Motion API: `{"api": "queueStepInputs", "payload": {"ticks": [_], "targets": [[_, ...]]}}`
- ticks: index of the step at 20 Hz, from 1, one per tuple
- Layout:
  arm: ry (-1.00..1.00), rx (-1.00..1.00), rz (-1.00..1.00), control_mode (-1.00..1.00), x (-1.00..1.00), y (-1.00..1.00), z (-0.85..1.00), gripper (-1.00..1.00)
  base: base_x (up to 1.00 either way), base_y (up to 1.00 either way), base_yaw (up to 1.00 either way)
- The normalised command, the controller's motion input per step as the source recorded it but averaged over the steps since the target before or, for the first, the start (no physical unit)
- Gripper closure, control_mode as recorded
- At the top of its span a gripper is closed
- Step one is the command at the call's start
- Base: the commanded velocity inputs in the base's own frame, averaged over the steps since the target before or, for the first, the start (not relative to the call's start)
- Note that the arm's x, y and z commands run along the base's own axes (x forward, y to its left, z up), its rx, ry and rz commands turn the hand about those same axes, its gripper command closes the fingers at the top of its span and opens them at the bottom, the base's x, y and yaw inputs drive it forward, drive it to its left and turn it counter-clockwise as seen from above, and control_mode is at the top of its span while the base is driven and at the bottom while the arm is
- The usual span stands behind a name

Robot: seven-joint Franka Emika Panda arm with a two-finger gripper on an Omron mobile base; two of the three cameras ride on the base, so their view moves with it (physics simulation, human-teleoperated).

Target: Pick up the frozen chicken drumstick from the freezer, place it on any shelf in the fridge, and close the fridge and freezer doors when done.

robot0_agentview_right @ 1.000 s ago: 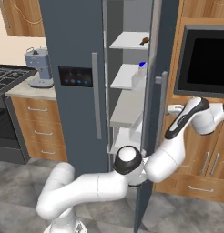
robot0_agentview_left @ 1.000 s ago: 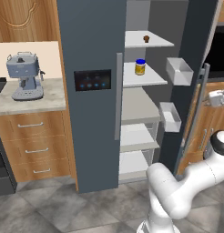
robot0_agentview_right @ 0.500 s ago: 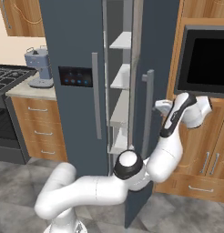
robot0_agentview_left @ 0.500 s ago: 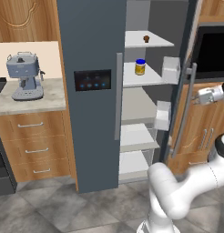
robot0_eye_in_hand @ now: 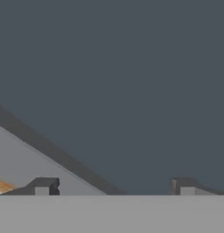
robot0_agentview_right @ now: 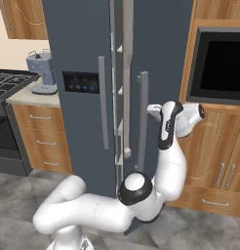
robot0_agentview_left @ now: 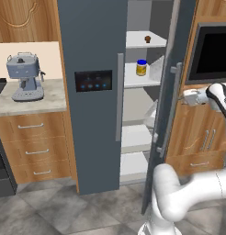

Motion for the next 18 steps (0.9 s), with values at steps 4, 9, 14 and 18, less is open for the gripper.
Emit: {"api": "queueStepInputs", "payload": {"ticks": [4, 9, 14, 18], "targets": [[0.0, 0.0, -0.14, -1.0, 0.41, 0.48, 0.0, -1.0, 0.0, 0.0, 0.0], [0.0, 0.0, -0.11, -1.0, 0.62, 0.32, 0.0, -1.0, 0.0, 0.0, 0.0], [0.0, 0.0, -0.12, -1.0, 0.64, 0.22, 0.0, -1.0, 0.0, 0.0, 0.0], [0.0, 0.0, -0.13, -1.0, 0.46, 0.22, 0.0, -1.0, 0.0, 0.0, 0.0]]}}
